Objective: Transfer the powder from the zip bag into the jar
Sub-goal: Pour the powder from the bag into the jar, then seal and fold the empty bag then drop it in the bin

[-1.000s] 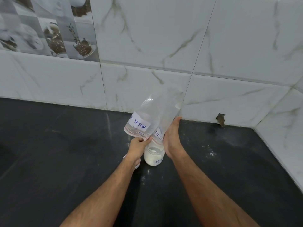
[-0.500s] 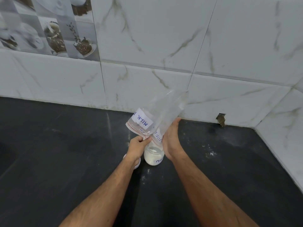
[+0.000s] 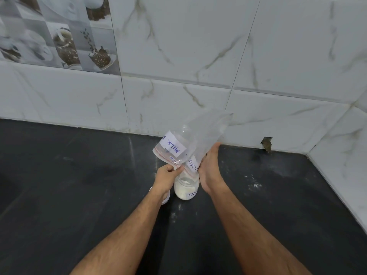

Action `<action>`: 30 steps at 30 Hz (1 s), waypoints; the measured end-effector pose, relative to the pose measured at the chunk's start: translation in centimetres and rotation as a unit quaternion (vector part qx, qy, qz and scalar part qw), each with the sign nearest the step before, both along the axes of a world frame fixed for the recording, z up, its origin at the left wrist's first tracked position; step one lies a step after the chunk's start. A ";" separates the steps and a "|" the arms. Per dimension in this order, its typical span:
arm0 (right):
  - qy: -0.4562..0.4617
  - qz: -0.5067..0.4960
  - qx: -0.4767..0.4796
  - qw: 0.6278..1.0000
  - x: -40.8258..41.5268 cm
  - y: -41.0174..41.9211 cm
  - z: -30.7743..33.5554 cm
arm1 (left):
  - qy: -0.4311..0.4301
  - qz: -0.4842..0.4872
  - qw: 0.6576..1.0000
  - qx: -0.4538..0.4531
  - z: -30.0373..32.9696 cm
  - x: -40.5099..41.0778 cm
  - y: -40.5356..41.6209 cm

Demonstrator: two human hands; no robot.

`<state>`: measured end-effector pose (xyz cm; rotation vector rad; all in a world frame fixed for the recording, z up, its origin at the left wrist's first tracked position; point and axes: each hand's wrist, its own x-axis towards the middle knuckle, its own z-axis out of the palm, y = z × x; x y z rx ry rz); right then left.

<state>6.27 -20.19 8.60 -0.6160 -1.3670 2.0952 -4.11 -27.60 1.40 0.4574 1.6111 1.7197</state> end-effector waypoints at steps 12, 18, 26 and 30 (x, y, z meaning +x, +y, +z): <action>-0.230 -0.385 0.353 0.821 4.0 3.8 1.3 | 0.134 -0.022 0.990 -0.046 3.0 -0.5 0.4; -0.284 -0.160 0.702 0.633 4.5 5.0 1.8 | 0.221 -0.014 0.971 -0.088 5.6 -0.6 1.6; -0.299 -0.183 0.660 0.664 4.4 6.0 2.7 | 0.214 -0.076 0.973 -0.039 8.5 0.3 3.0; -0.302 -0.210 0.570 0.735 5.3 6.8 3.1 | 0.153 -0.102 0.983 -0.007 9.3 0.0 3.4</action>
